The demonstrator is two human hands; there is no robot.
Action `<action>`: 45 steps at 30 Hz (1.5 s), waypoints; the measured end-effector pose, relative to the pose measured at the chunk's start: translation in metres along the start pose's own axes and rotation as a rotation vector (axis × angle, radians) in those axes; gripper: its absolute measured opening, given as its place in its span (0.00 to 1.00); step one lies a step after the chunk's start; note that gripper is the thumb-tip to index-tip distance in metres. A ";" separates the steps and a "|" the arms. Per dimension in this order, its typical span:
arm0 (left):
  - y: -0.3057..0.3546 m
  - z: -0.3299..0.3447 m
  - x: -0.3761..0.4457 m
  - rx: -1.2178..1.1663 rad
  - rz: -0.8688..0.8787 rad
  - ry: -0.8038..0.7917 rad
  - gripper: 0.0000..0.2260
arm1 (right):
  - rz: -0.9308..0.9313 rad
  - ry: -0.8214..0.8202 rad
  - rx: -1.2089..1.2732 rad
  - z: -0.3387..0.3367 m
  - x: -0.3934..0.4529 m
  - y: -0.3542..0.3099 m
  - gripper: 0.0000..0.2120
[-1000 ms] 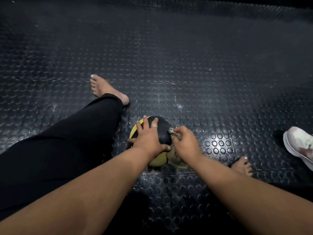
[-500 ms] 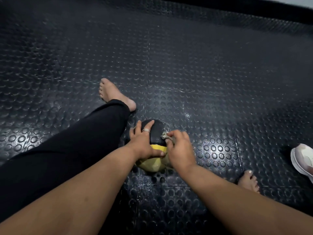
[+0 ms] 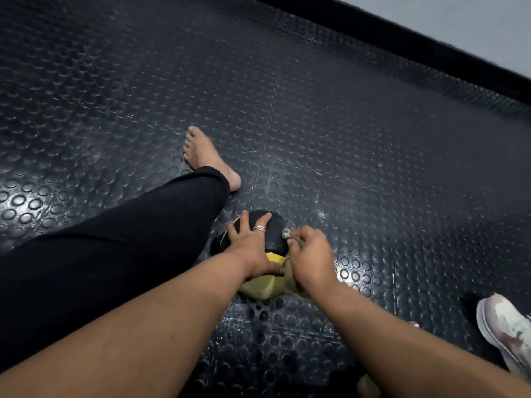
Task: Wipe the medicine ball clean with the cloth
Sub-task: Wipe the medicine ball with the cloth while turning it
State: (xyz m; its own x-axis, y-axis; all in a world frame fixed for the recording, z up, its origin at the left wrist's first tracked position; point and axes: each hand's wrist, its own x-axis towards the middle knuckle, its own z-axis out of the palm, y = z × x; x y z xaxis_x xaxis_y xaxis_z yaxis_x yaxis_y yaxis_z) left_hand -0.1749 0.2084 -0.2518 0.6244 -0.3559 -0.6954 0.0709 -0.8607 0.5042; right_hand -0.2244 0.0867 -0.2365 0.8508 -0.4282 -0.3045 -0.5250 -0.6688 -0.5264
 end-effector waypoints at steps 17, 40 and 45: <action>0.011 0.017 -0.003 0.057 -0.005 0.023 0.50 | 0.019 0.007 0.024 -0.002 0.005 0.008 0.06; -0.004 0.020 -0.005 0.080 0.039 0.038 0.51 | -0.086 -0.016 -0.084 0.005 0.007 -0.002 0.07; -0.003 0.022 -0.009 0.116 0.050 0.046 0.52 | -0.185 -0.083 -0.134 -0.006 0.019 0.006 0.05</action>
State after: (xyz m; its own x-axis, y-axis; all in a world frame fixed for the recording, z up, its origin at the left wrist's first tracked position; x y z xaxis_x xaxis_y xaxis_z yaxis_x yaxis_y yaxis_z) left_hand -0.1978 0.2058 -0.2587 0.6604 -0.3844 -0.6451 -0.0499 -0.8796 0.4731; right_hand -0.2120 0.0708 -0.2407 0.9289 -0.2429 -0.2795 -0.3531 -0.8084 -0.4710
